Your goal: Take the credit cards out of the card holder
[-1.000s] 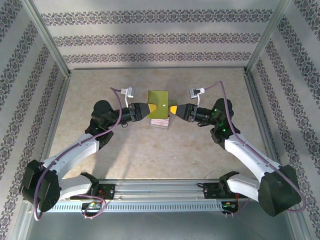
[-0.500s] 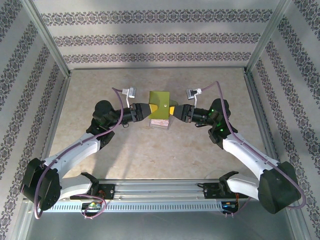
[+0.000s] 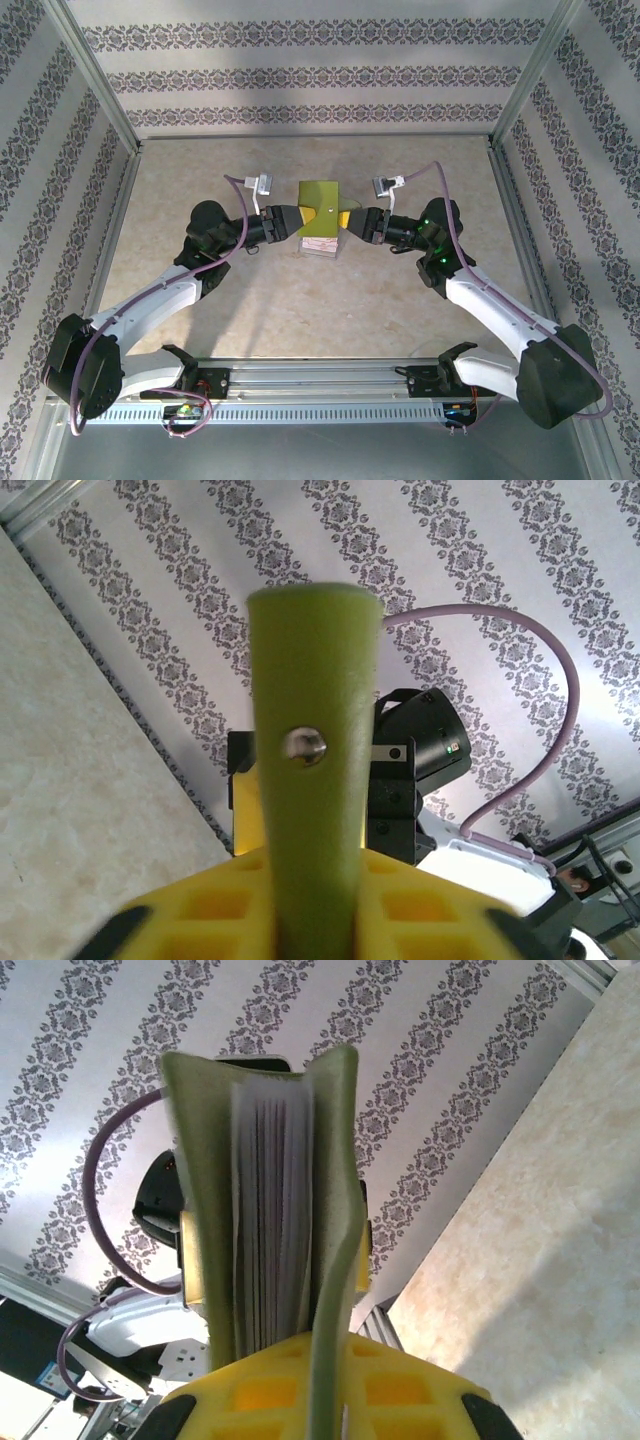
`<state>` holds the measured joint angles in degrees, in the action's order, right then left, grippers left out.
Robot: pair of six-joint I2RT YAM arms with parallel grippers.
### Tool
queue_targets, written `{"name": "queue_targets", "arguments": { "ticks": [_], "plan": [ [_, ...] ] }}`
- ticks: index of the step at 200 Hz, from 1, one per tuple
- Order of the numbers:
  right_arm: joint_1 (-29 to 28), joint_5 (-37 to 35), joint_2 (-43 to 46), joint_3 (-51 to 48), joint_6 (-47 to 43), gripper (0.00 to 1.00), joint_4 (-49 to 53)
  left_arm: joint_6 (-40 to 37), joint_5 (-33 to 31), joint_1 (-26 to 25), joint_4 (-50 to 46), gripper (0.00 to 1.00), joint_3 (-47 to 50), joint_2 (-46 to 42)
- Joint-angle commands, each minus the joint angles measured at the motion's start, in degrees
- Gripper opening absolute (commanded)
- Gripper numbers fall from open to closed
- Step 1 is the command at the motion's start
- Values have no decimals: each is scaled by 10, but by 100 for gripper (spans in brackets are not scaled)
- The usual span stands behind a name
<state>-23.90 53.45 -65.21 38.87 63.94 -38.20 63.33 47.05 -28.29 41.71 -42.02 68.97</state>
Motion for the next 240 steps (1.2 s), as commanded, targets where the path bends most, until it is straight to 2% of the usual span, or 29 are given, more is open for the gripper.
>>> {"name": "queue_targets", "arguments": {
  "ticks": [1,35,61,106,140,164,207,240],
  "plan": [
    [-9,4,27,11,-18,0,5,-9,-16,-13,31,47,10,5],
    [-5,-20,46,2,-66,0,101,-28,-57,-10,17,73,42,-5],
    [-5,-25,51,-6,-81,0,130,-33,-70,-8,18,83,61,-7],
    [-12,-27,43,-4,-102,0,158,-16,-52,-10,67,89,68,12],
    [-15,-34,42,2,-116,0,173,-27,-49,-12,60,97,64,16],
    [-19,-33,41,14,-128,0,193,-52,-51,-16,19,100,56,6],
    [-27,-36,37,20,-137,0,198,-130,-81,-25,-132,100,24,-23],
    [-39,-38,30,28,-140,0,199,-140,-85,-33,-154,100,16,-14]
  ]
}}
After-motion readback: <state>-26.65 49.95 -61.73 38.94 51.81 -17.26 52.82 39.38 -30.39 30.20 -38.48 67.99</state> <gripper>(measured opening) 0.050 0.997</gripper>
